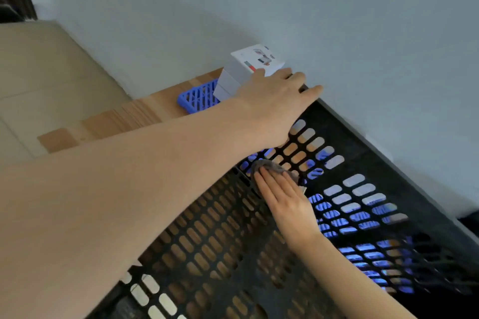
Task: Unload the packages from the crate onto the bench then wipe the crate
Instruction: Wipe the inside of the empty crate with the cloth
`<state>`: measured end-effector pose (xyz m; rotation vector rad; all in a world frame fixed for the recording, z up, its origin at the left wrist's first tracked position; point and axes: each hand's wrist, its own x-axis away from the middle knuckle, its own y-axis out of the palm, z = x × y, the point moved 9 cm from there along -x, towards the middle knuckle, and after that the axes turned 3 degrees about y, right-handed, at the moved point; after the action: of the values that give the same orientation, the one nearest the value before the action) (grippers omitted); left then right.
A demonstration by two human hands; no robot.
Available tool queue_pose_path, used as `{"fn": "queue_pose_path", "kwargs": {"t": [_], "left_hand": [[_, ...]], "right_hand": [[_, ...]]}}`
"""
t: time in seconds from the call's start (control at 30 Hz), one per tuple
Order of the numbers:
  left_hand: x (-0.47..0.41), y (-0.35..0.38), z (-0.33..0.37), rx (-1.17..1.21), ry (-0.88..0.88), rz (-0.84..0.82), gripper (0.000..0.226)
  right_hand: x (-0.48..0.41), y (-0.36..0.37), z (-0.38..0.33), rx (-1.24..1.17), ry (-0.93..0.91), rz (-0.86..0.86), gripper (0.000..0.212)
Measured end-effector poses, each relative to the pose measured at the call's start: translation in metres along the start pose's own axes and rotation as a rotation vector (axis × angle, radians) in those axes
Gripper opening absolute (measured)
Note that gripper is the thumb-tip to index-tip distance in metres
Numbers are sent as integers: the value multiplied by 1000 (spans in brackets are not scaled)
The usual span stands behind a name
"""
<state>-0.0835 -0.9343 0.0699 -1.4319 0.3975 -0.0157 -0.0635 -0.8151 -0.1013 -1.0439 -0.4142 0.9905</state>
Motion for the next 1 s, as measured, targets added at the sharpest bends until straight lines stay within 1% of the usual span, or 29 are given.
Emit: {"fn": "queue_pose_path", "kwargs": {"t": [0.07,0.1,0.17,0.23,0.3,0.37,0.5,0.6,0.67,0.73,0.77,0.83,0.9,0.93,1.0], "left_hand": [[-1,5,5,-39,41,-25,84],[-2,6,8,-40,61,-31,82],[-2,6,9,-37,90,-33,81],[0,5,12,-44,118,-28,80],[0,5,15,-68,129,-32,79],[1,6,16,-89,116,-50,78],[3,2,19,-71,114,-25,76],[4,2,22,-55,124,-31,74],[4,2,23,-42,116,-35,73],[4,1,21,-25,109,-34,73],[3,1,21,-21,112,-31,73],[2,1,19,-17,121,-27,73],[1,3,17,-16,130,-31,72],[0,4,17,-15,134,-26,72],[-2,4,15,-6,142,-3,71]], "right_hand": [[11,35,-23,-15,-46,-145,65],[14,43,-27,-17,-53,-187,67],[13,37,-26,-10,-68,-188,66],[14,16,-15,20,-89,-164,64],[19,-14,6,46,-69,-128,58],[26,-50,36,36,15,-82,52],[48,-117,89,51,179,72,53],[59,-129,100,44,244,169,57],[60,-115,89,35,237,190,49],[59,-84,72,52,205,132,47],[60,-63,61,61,180,81,49],[61,-18,32,66,84,-36,52],[64,23,3,48,-1,-190,62],[65,36,-4,49,-6,-252,68],[64,41,-7,56,6,-293,73]]}}
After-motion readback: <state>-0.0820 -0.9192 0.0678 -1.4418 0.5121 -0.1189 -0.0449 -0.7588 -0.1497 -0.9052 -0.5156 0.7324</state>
